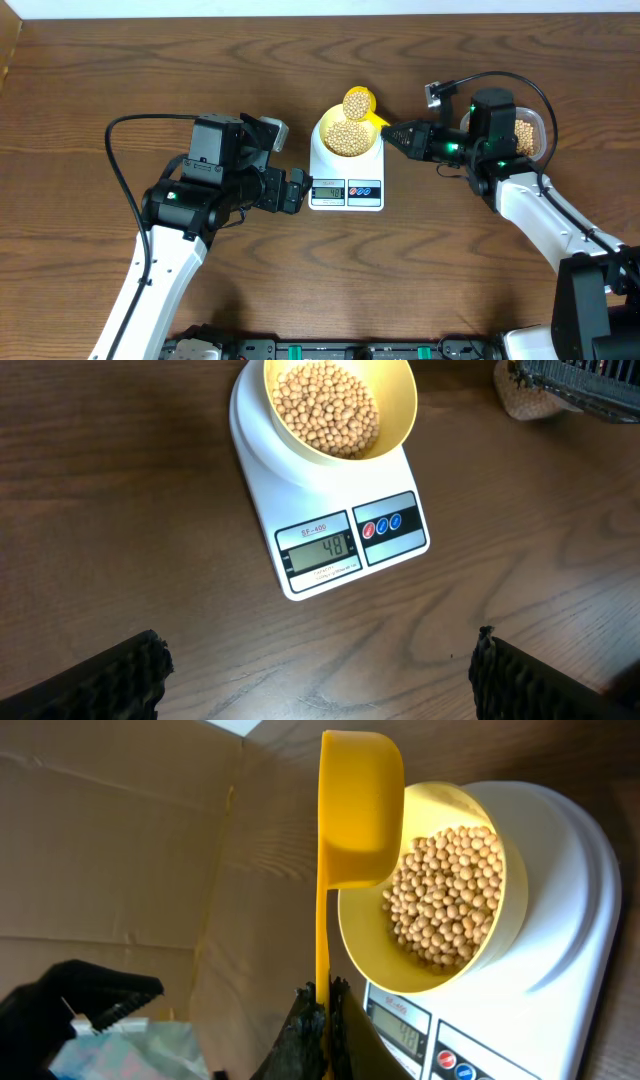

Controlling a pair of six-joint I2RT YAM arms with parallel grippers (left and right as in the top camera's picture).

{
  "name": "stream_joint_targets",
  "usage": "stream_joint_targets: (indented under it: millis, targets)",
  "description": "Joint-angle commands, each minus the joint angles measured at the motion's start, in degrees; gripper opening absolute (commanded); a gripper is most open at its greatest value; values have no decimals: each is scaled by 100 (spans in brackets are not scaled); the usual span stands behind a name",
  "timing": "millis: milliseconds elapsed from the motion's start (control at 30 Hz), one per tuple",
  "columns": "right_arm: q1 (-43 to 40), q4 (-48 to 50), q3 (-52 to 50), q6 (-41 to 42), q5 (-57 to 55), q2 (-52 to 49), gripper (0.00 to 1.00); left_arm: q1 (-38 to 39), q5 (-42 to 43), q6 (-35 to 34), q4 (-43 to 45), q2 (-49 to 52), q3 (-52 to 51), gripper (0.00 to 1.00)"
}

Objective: Scoop item into bowl and weigh 50g on scale
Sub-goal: 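Tilt the scoop with the right gripper to add a few soybeans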

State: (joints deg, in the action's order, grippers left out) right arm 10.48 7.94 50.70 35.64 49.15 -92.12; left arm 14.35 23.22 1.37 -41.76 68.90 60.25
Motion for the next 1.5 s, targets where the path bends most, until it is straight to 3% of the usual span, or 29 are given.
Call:
stream_joint_targets:
  millis: [0, 667, 1467]
  targets:
    - [50, -26, 20, -719, -76, 28, 1, -20, -35, 55, 2, 0, 7, 98]
    - [190, -385, 20, -1976, -535, 31, 1, -20, -35, 55, 2, 0, 7, 98]
    - [201, -138, 20, -2055, -509, 31, 1, -20, -35, 55, 4, 0, 7, 98]
